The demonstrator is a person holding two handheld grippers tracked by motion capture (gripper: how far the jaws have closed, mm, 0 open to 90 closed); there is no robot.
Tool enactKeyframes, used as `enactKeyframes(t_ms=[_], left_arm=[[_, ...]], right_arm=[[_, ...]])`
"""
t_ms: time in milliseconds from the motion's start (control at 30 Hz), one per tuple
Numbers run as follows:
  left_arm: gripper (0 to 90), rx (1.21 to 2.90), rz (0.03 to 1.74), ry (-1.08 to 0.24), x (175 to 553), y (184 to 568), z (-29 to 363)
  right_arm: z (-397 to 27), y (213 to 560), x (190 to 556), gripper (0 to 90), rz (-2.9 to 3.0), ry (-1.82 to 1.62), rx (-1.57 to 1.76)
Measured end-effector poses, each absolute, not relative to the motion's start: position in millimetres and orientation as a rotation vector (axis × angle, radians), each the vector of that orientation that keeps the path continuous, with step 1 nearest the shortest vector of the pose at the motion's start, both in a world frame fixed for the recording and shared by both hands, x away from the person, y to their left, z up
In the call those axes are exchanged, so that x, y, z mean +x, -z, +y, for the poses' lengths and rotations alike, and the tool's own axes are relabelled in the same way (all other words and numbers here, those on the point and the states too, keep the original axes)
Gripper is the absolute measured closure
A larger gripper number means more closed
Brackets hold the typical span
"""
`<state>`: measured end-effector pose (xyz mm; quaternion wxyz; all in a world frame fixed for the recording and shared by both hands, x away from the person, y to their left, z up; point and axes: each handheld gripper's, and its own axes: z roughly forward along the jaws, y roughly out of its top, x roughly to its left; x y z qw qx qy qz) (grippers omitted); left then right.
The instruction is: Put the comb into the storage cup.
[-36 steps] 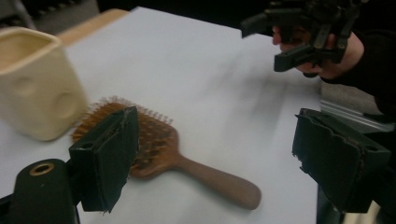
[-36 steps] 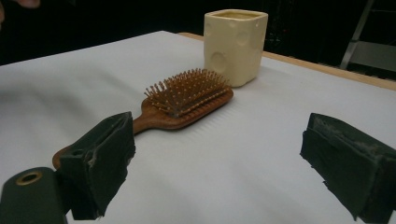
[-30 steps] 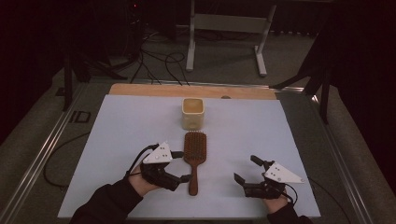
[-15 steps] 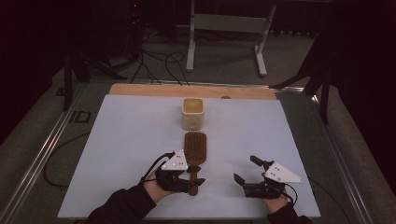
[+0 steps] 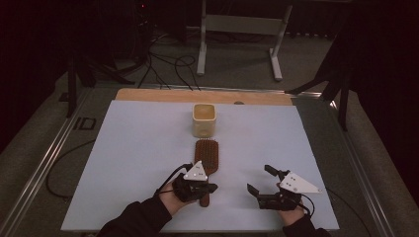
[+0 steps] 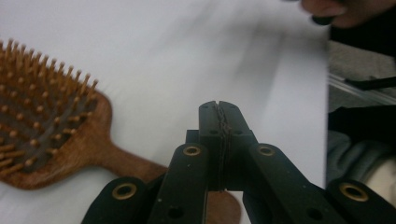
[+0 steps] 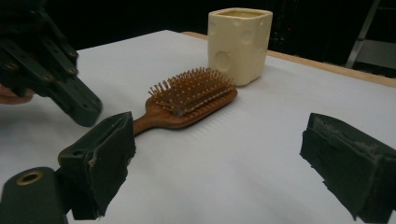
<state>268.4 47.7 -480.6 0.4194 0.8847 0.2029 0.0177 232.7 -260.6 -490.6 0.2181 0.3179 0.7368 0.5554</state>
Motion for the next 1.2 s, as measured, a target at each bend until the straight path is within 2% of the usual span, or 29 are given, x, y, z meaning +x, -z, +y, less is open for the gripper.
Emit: enactKeyframes(t_ms=[567,1200], left_arm=[[90.0,2.337,0.529,0.051,270,501,38],[90.0,2.379,0.613,0.047,270,503,73]], right_arm=[[-261,491,233,9.5,2.042,-1.541,0.877],[-261,491,232,9.5,2.043,-1.543,0.881]])
